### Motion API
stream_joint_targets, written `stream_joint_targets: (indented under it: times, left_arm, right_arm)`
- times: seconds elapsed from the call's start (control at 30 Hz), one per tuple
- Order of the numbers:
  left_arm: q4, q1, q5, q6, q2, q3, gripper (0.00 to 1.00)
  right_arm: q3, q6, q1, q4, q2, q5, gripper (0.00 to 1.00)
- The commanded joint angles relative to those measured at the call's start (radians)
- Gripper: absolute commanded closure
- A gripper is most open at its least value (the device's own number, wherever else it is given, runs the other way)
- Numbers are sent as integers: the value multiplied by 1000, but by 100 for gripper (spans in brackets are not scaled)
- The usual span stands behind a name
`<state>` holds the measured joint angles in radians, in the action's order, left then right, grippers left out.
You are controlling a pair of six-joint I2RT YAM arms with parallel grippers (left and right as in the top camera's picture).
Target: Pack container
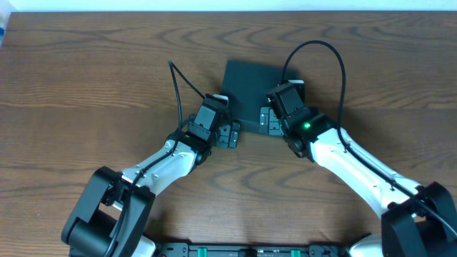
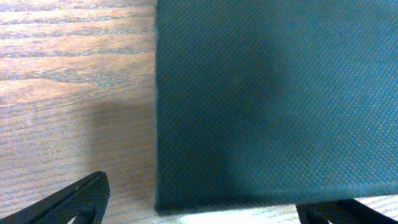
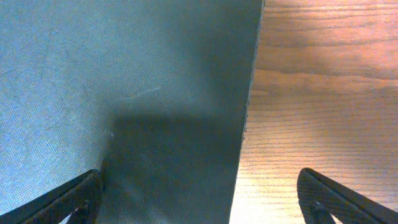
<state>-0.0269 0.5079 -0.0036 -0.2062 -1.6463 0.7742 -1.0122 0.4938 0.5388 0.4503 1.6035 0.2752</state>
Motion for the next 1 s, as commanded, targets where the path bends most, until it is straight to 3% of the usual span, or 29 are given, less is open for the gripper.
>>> stream_joint_targets:
  times: [0.0, 0.17, 0.33, 0.57, 0.73, 0.97]
  left_arm:
    - [-18, 2, -29, -8, -11, -1, 4]
    - [26, 2, 31, -19, 46, 13, 4]
    - [169, 2, 101, -18, 218, 61, 4]
    - [245, -18, -35, -16, 424, 100, 4]
    - [159, -98, -29, 20, 406, 100, 4]
    - [105, -218, 10, 19, 257, 158, 4]
  right_arm:
    - [0, 7, -5, 11, 13, 1, 1]
    - [-2, 0, -6, 11, 8, 18, 1]
    - [-2, -20, -6, 30, -76, 16, 1]
    - [-2, -20, -8, 68, -286, 0, 1]
    - [-2, -20, -75, 69, -309, 25, 1]
    - [-2, -31, -280, 2, -191, -43, 1]
